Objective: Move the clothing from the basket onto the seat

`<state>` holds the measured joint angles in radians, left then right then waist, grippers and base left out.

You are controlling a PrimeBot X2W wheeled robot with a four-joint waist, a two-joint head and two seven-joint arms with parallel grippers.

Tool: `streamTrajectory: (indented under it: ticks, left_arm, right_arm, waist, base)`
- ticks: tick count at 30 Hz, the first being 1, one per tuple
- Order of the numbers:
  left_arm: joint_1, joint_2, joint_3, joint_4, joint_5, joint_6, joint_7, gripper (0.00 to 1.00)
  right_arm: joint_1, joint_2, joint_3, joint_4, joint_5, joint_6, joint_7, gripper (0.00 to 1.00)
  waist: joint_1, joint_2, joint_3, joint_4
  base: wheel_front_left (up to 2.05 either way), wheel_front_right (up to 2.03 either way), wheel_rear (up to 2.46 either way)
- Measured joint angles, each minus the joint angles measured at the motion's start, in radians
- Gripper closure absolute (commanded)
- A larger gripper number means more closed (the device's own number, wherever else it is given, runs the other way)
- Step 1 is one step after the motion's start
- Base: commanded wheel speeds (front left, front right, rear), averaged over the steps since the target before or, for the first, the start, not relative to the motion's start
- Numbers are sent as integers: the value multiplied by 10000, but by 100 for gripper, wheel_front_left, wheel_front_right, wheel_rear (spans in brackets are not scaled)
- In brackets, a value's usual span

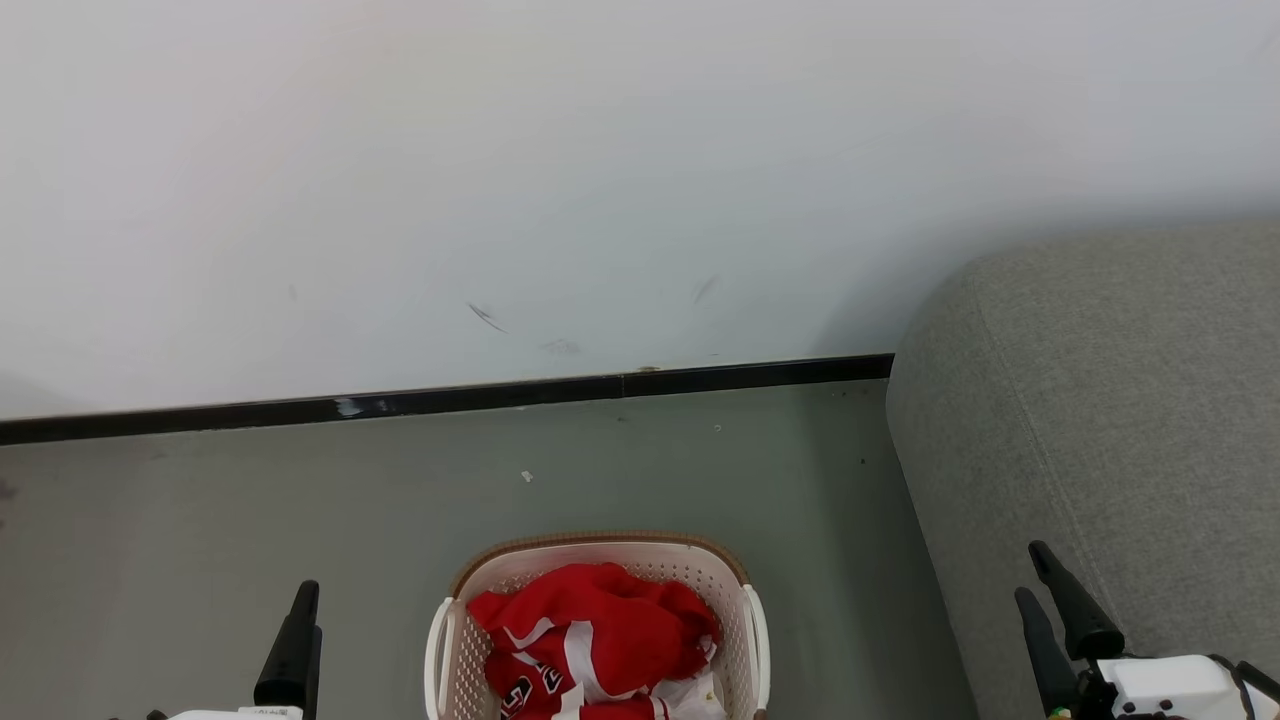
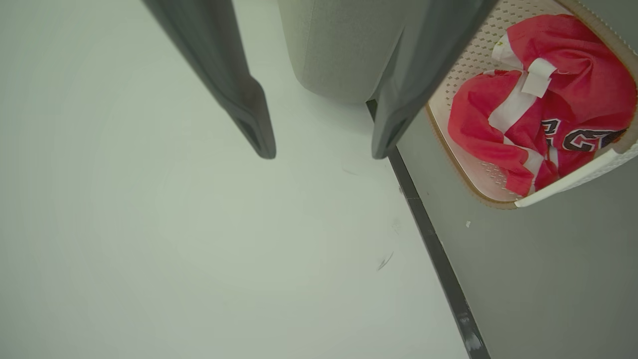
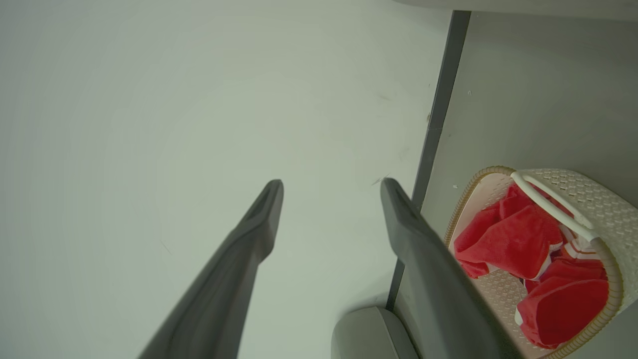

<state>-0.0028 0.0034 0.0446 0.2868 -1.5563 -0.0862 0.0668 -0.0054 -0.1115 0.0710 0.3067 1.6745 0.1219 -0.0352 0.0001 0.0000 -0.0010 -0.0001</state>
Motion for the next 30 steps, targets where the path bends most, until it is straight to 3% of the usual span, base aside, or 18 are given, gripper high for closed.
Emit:
streamTrajectory:
  ticks: [7,15,30]
  left_arm:
    - [-1,25,-173,-73,493,0,-274,0]
    - [-9,79,-360,-182,1375,0,-523,0]
    - [-74,261,-640,-809,4205,132,-1087,0]
  right_arm:
    - [0,61,-144,-44,-686,0,-111,0]
    - [0,119,-242,-180,-1864,0,-343,0]
    - [3,219,-278,-706,-4863,2,-711,0]
  waist:
    - [11,0,-42,4]
    - [58,0,-103,9]
    - [88,0,-182,43]
  base:
    - [0,0,0]
    - [0,0,0]
    - [0,0,0]
